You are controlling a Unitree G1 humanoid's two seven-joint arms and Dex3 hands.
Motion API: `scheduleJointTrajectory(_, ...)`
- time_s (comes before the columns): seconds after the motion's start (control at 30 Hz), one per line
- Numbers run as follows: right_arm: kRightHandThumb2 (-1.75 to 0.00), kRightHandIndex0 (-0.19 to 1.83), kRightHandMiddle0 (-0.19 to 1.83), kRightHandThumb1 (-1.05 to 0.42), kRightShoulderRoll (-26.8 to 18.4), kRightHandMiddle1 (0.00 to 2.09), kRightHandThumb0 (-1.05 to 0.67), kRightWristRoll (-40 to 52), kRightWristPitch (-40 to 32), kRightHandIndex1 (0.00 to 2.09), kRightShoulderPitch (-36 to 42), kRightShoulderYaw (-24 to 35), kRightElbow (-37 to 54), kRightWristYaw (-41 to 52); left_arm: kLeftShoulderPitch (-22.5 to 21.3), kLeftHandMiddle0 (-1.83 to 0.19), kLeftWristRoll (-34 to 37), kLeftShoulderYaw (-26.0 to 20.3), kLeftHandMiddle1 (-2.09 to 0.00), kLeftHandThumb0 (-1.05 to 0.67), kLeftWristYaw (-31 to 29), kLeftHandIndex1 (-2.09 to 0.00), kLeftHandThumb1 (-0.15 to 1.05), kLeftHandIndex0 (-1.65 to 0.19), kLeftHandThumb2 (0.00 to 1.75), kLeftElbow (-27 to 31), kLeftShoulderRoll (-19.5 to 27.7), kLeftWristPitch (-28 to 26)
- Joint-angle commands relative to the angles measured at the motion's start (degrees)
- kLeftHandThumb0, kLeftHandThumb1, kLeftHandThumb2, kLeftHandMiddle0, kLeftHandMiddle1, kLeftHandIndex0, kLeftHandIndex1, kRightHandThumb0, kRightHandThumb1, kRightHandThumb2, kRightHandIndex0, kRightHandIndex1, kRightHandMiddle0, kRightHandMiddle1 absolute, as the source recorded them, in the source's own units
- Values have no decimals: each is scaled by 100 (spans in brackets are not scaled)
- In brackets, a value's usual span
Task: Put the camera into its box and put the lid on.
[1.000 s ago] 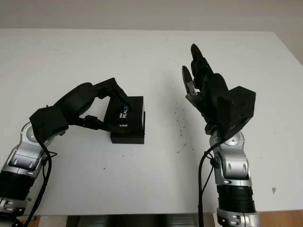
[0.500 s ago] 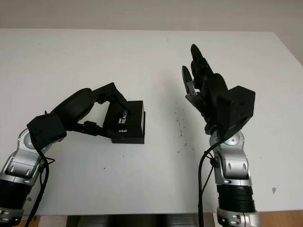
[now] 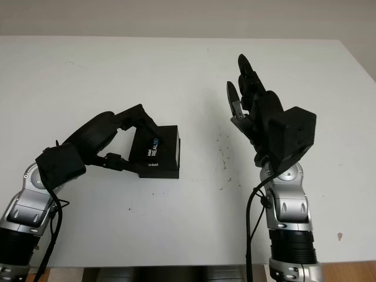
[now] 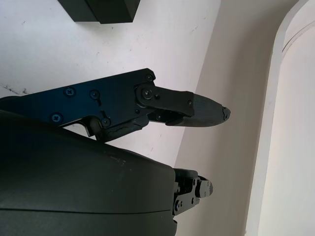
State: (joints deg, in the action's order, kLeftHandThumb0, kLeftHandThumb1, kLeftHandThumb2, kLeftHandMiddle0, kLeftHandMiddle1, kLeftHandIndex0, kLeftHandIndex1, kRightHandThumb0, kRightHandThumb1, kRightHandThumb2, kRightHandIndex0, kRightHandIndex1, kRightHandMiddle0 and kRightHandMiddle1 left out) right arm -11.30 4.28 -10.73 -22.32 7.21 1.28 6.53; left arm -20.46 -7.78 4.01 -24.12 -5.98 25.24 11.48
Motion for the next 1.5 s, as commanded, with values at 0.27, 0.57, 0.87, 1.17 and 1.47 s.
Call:
scheduleJointTrajectory(0.27,-54,1,9,-105,-8,0,-59,-20,88,6,4,-2,70,-20,-11,-35,78,58,-169,-27,100,-149,103,-22,5,-255,-215,329)
scheduleJointTrajectory(0.57,-52,0,7,-105,-1,0,-61,-7,59,5,31,-4,114,-25,-2,-34,53,69,-170,-27,80,-149,102,-21,5,-184,-213,236)
scheduleJointTrajectory(0.87,-53,0,8,-105,-23,0,-60,-25,-27,5,58,-9,187,-27,67,-26,-730,217,-155,-33,273,-142,104,-20,6,147,83,235)
scheduleJointTrajectory(1.17,-51,-1,6,-105,9,0,-61,6,-98,5,59,-5,226,-12,55,18,-2515,761,-1,-75,-220,-4,105,11,49,1022,929,-171)
scheduleJointTrajectory(1.47,-54,-1,6,-105,-21,0,-59,-9,-69,5,58,7,208,7,79,19,-2604,837,0,-80,-364,-3,105,19,56,1115,890,-441)
